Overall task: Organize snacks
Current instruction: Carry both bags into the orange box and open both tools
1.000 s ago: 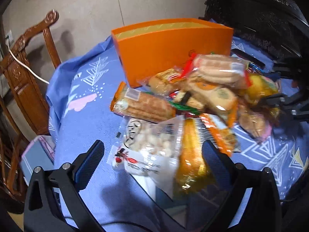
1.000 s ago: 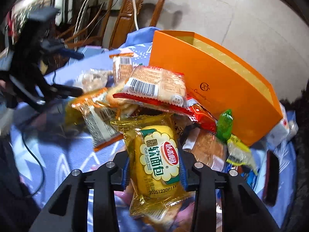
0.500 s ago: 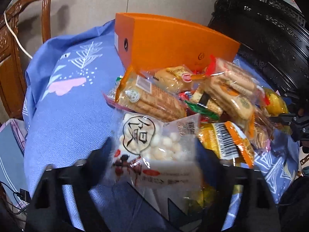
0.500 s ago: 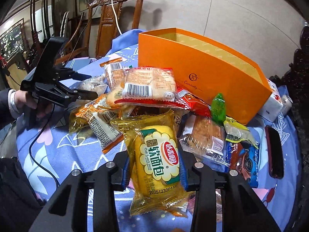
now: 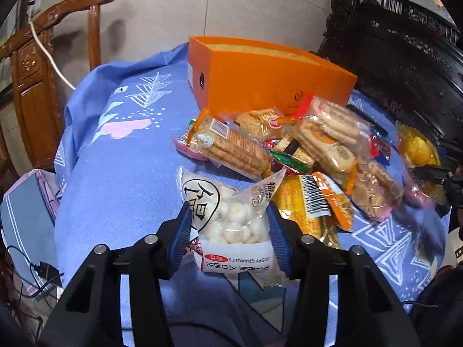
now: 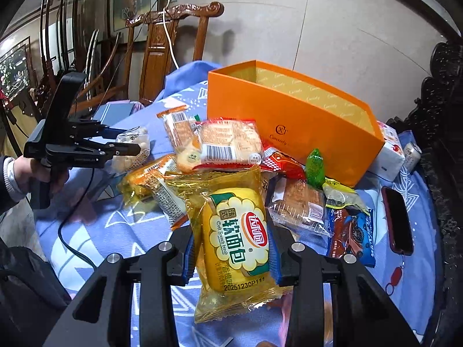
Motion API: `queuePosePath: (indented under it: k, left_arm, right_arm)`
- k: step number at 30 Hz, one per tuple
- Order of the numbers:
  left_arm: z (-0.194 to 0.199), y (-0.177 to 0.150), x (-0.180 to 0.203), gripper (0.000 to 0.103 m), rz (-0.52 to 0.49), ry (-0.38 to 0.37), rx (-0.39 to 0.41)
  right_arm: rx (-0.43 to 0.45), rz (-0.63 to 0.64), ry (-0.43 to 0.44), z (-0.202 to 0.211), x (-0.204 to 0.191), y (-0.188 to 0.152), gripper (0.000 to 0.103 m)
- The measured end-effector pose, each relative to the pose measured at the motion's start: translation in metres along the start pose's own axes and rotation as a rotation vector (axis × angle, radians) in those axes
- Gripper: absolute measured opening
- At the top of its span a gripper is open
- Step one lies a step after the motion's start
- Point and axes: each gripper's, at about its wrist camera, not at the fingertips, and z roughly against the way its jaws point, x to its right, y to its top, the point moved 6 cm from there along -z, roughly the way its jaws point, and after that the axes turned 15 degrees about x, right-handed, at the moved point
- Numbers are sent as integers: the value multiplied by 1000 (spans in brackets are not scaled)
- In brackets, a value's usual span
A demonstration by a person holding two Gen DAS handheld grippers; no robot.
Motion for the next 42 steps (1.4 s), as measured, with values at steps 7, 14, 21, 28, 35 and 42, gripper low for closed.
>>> queuePosePath:
  k: [7, 14, 21, 28, 35, 42]
  left_arm:
    - [24, 13, 0, 50, 21, 23, 42]
    - [41, 98, 16, 50, 9, -21, 153]
    - [-6, 215, 37, 50, 45, -63, 215]
    - [-106, 277, 53, 65, 2, -1, 133]
    - [-91, 278, 51, 99, -14, 113, 168]
    - [-41, 232, 65, 99, -18, 88, 162]
  right_arm:
    - [35, -45, -25, 11, 4, 8, 39]
    - [142, -114, -89, 12, 42, 59, 39]
    - [216, -223, -168, -33, 114, 134, 39]
    - [149, -258, -229, -113, 172, 166, 43]
    - [154, -283, -262, -99, 176, 159, 92]
    - [138, -302, -229, -29, 146, 114, 94]
